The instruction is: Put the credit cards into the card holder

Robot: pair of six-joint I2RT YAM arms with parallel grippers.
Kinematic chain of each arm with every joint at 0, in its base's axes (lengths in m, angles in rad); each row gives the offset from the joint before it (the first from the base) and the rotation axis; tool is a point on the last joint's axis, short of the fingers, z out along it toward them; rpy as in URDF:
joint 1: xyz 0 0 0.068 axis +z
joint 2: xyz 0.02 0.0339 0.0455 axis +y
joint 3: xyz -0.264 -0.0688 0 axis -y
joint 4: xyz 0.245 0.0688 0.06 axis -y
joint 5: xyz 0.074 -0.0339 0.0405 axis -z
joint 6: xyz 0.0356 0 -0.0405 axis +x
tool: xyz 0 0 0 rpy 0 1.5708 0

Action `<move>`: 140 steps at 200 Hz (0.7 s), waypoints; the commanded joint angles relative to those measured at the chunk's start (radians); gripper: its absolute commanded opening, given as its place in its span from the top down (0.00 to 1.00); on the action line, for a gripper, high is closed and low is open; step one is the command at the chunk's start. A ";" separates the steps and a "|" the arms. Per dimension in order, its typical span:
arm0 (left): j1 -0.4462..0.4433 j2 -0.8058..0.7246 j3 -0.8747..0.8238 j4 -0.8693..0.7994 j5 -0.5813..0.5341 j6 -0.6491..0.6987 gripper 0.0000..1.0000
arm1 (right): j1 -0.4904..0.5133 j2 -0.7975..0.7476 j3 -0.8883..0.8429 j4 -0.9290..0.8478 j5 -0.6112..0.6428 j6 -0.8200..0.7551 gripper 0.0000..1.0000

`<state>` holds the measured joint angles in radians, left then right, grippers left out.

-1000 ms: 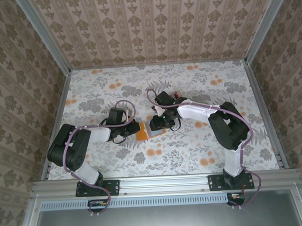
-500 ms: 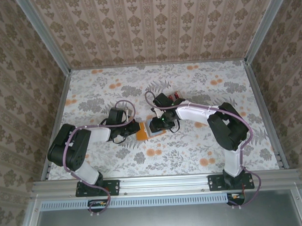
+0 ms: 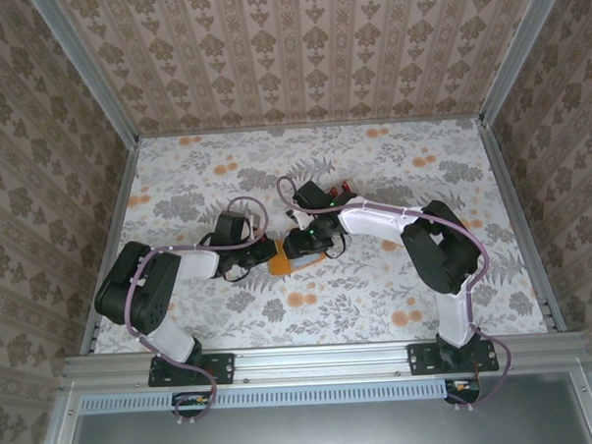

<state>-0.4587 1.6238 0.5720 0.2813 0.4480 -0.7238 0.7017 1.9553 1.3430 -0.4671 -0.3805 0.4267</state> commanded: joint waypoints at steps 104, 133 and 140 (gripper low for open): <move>-0.024 0.033 0.008 -0.076 -0.014 -0.002 1.00 | 0.001 0.044 0.042 0.093 -0.159 0.076 0.50; -0.017 0.008 0.003 -0.102 -0.024 0.004 0.90 | 0.001 0.060 0.030 0.097 -0.129 0.075 0.51; -0.013 -0.004 -0.001 -0.106 -0.028 0.004 0.84 | 0.000 0.063 0.029 0.091 -0.107 0.071 0.51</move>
<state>-0.4641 1.6238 0.5777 0.2733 0.4427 -0.7261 0.7006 1.9911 1.3628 -0.3740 -0.5087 0.4911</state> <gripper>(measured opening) 0.088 0.494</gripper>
